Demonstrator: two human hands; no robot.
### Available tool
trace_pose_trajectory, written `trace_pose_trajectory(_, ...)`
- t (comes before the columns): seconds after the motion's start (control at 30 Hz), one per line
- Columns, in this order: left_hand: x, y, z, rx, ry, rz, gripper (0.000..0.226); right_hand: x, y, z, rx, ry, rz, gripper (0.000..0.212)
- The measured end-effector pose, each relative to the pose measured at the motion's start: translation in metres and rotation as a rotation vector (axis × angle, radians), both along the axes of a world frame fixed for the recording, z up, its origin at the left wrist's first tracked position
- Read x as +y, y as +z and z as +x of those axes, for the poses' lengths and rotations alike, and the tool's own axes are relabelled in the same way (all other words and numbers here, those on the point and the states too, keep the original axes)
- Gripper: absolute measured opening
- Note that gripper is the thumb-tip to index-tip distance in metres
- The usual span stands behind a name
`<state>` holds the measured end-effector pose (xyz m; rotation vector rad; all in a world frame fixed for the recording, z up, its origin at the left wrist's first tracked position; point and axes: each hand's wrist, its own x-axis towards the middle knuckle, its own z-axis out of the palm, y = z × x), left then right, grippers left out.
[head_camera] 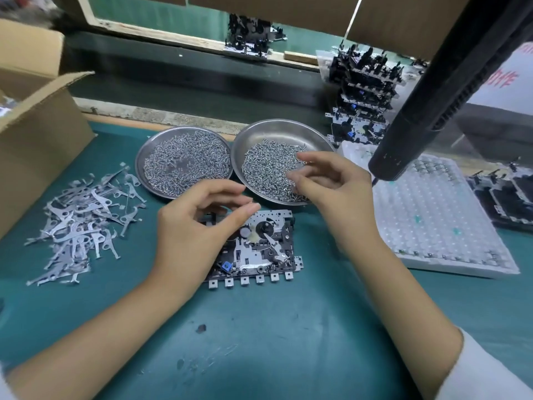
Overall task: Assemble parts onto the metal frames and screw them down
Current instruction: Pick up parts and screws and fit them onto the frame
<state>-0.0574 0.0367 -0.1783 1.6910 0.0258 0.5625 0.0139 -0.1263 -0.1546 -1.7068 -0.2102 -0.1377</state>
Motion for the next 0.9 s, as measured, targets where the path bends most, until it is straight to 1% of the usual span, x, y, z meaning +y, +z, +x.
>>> trace_pose_trajectory(0.07, 0.000, 0.000, 0.000, -0.010, -0.004, 0.016, 0.023, 0.002, -0.001, -0.001, 0.044, 0.010, 0.017, 0.030)
trace_pose_trajectory(0.17, -0.002, -0.001, -0.001, -0.026, -0.019, 0.041, 0.023, 0.004, -0.004, 0.001, 0.011, -0.039, -0.075, 0.031)
trace_pose_trajectory(0.27, -0.001, -0.002, 0.000, -0.029, -0.025, 0.041, 0.023, 0.004, -0.002, 0.002, -0.003, -0.056, -0.095, 0.030)
trace_pose_trajectory(0.37, -0.001, -0.002, -0.001, -0.047, -0.036, 0.039, 0.024, 0.004, 0.001, -0.005, 0.016, 0.009, -0.015, 0.030)
trace_pose_trajectory(0.53, -0.001, -0.004, -0.004, -0.101, -0.073, 0.107, 0.026, 0.005, 0.000, -0.025, 0.088, 0.227, 0.153, 0.029)
trace_pose_trajectory(0.7, -0.002, -0.002, -0.005, -0.126, -0.088, 0.132, 0.028, 0.010, -0.004, -0.032, 0.124, 0.253, 0.164, 0.024)
trace_pose_trajectory(0.9, -0.002, -0.003, -0.005, -0.113, -0.081, 0.100, 0.027, 0.013, -0.006, -0.036, 0.103, 0.247, 0.180, 0.022)
